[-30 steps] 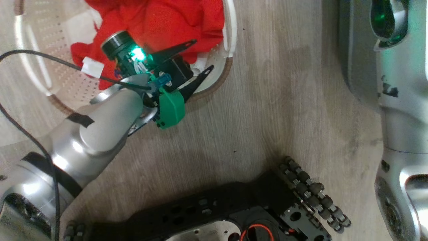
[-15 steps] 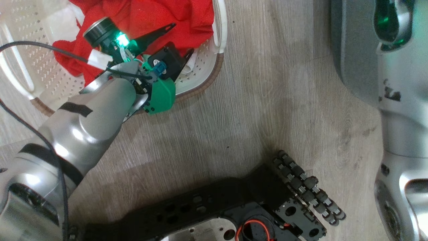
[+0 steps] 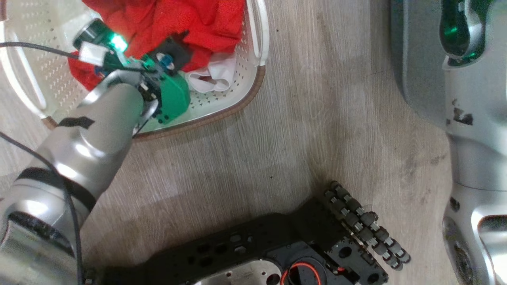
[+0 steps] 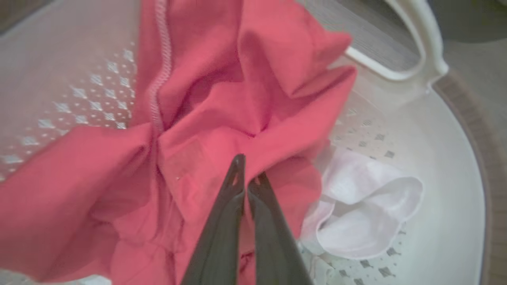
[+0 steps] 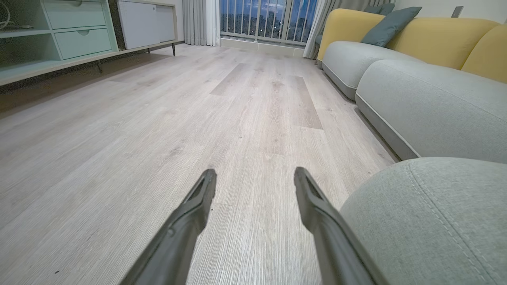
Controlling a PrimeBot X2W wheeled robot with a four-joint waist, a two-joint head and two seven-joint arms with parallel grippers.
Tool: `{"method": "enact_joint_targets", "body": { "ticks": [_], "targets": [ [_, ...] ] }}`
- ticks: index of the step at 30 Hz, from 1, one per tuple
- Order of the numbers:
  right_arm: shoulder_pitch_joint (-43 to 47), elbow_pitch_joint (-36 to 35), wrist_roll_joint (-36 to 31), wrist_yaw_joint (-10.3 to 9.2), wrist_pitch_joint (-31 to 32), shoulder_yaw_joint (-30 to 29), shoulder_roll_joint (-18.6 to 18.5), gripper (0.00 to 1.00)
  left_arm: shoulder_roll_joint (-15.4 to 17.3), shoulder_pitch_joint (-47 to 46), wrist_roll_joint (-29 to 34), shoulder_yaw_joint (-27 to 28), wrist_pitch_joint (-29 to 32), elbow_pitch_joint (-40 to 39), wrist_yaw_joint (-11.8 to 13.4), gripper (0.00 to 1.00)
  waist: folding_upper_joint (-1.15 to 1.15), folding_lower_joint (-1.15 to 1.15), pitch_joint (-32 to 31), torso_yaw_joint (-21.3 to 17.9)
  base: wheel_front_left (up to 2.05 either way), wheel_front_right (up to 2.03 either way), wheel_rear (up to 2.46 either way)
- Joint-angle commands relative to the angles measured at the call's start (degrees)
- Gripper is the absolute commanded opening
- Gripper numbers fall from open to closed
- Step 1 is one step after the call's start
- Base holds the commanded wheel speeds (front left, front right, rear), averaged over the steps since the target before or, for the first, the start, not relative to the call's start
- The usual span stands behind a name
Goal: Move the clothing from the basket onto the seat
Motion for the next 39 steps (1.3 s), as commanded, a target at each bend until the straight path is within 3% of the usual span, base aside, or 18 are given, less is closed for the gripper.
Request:
{"method": "enact_joint_targets", "body": {
  "ticks": [1,15,26,39],
  "targets": [
    [1.6,-1.7,0.5,-0.01,-0.3,0.2,0.9,1.0,0.5,0.3,-0.7,2.2,-0.3,-1.4,0.0,0.0,0.0,0.0,-0.5,0.2,0.0,0.0,0.0],
    [6.0,4.4,-2.6,-0.01,-0.3,0.7,0.9,1.0,-0.7,11.4,-2.0,15.8,-0.3,-12.3,-0.2,0.0,0.0,0.0,-15.1,6.3,0.0,0.0,0.0],
    [12.2,10.2,-3.7,-0.01,-0.3,1.8,0.7,1.0,-4.3,20.6,-0.1,28.4,-0.3,-20.1,-1.3,0.0,0.0,0.0,-28.3,10.7,0.0,0.0,0.0],
    [19.7,14.0,-1.1,-0.01,-0.3,2.3,-0.3,1.0,-7.3,26.4,3.4,38.5,-0.3,-28.4,-2.9,0.0,0.0,0.0,-40.7,13.3,0.0,0.0,0.0]
  ]
}}
